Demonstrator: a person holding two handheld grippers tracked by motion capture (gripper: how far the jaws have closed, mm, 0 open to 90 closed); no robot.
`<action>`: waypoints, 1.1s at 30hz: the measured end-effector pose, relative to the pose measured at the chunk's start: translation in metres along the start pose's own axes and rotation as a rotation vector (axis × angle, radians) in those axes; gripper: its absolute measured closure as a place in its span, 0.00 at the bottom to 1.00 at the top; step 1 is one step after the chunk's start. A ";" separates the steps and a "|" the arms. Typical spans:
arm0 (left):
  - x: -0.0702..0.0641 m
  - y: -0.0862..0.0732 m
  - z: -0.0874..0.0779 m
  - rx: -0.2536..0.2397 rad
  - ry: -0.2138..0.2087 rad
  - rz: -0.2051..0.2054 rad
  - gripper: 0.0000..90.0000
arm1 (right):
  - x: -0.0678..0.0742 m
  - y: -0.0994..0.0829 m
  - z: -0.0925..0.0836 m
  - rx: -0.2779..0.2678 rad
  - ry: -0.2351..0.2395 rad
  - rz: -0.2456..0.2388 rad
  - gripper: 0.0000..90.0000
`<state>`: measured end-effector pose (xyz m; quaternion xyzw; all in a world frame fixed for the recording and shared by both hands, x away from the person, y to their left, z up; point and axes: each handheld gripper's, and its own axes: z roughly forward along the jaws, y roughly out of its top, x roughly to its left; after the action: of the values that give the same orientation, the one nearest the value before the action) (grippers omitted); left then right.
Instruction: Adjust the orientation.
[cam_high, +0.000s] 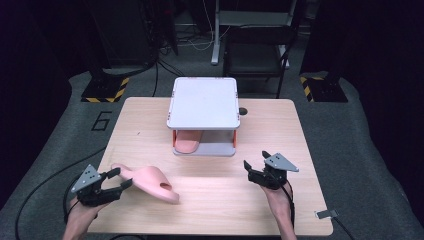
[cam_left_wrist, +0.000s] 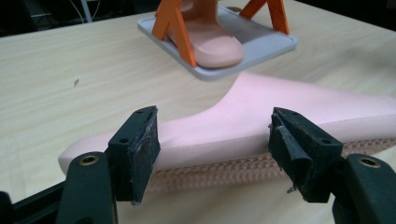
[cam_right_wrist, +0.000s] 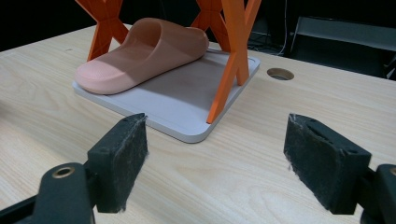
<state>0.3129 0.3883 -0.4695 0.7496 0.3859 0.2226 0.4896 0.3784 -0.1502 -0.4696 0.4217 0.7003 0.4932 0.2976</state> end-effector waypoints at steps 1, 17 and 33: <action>-0.001 -0.005 -0.004 0.005 0.000 -0.009 0.37 | -0.001 0.000 0.000 0.004 -0.004 -0.002 0.23; -0.025 -0.042 0.008 -0.003 -0.112 -0.058 0.40 | -0.002 0.000 0.003 0.018 0.000 0.003 0.23; -0.074 0.005 0.085 0.076 -0.102 0.077 0.46 | -0.006 0.000 0.000 0.008 -0.007 0.010 0.23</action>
<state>0.3304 0.2804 -0.4980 0.7924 0.3396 0.1881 0.4706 0.3811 -0.1559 -0.4697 0.4280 0.6993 0.4902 0.2959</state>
